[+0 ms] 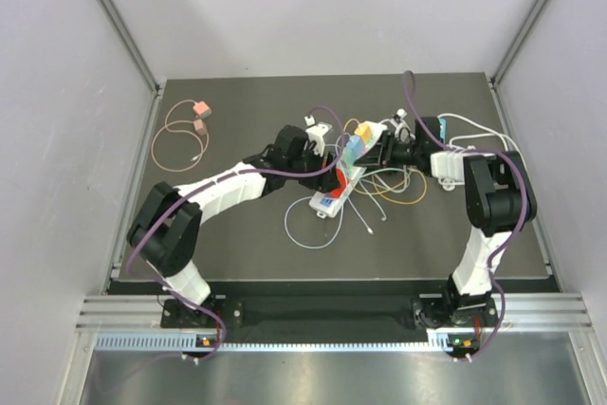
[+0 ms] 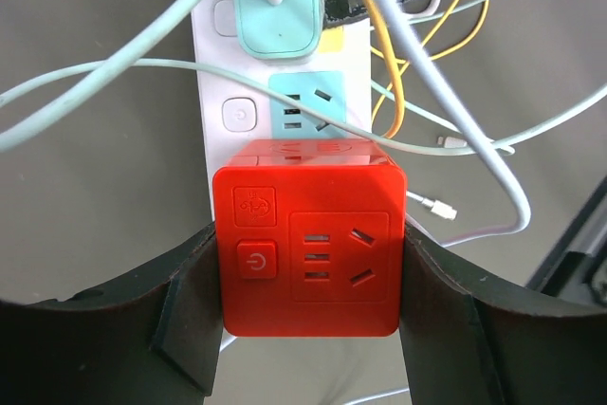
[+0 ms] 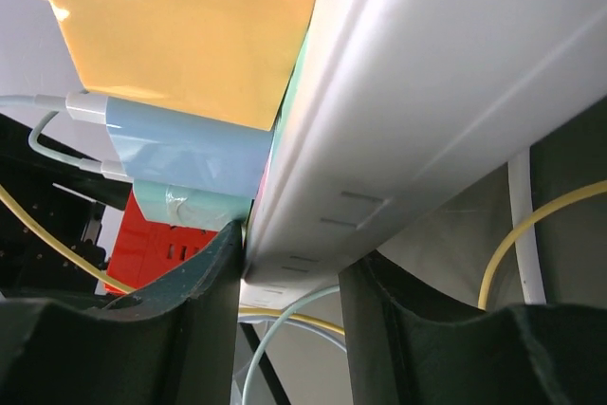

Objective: Pull the plug off the socket

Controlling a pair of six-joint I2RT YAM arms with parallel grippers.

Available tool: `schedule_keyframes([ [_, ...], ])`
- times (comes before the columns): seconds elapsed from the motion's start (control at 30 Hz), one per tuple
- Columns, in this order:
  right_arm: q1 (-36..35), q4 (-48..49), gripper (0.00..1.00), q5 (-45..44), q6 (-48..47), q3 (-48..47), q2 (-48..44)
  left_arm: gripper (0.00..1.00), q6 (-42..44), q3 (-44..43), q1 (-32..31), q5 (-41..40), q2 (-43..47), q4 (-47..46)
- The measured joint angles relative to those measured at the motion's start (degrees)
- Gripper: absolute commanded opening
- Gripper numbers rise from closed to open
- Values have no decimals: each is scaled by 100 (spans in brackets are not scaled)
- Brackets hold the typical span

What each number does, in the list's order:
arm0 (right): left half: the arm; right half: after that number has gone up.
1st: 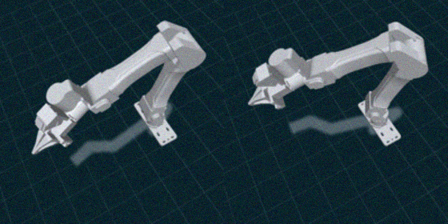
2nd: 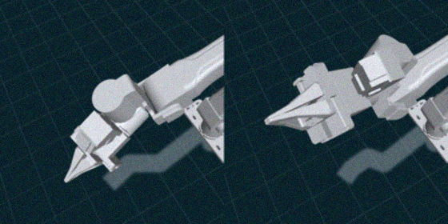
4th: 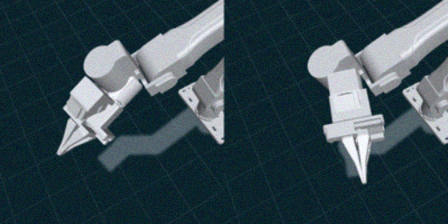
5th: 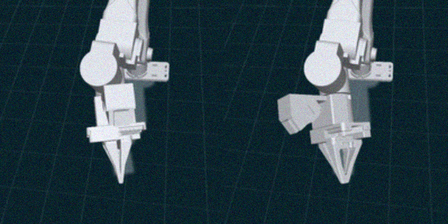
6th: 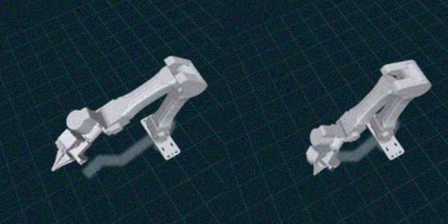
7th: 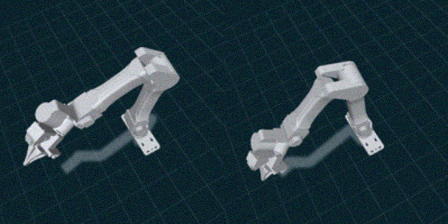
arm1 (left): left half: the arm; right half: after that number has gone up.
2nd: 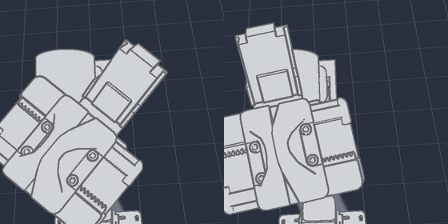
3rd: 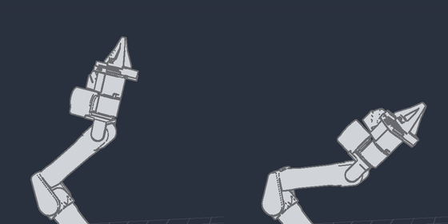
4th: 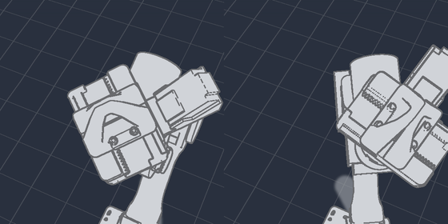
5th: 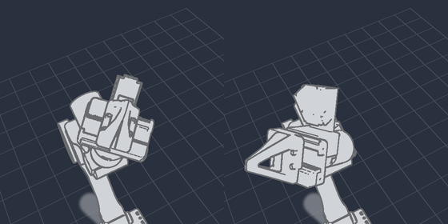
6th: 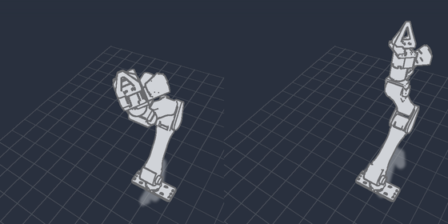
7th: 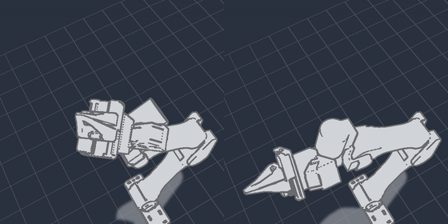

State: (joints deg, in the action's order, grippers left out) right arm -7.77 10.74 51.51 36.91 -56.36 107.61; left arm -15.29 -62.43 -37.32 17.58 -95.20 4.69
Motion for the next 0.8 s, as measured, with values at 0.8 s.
schedule_keyframes([
  [0.8, 269, 345, 0, -702, -284, 225, -50, 0, 50, -31, 146, -1008, 719, 1095],
])
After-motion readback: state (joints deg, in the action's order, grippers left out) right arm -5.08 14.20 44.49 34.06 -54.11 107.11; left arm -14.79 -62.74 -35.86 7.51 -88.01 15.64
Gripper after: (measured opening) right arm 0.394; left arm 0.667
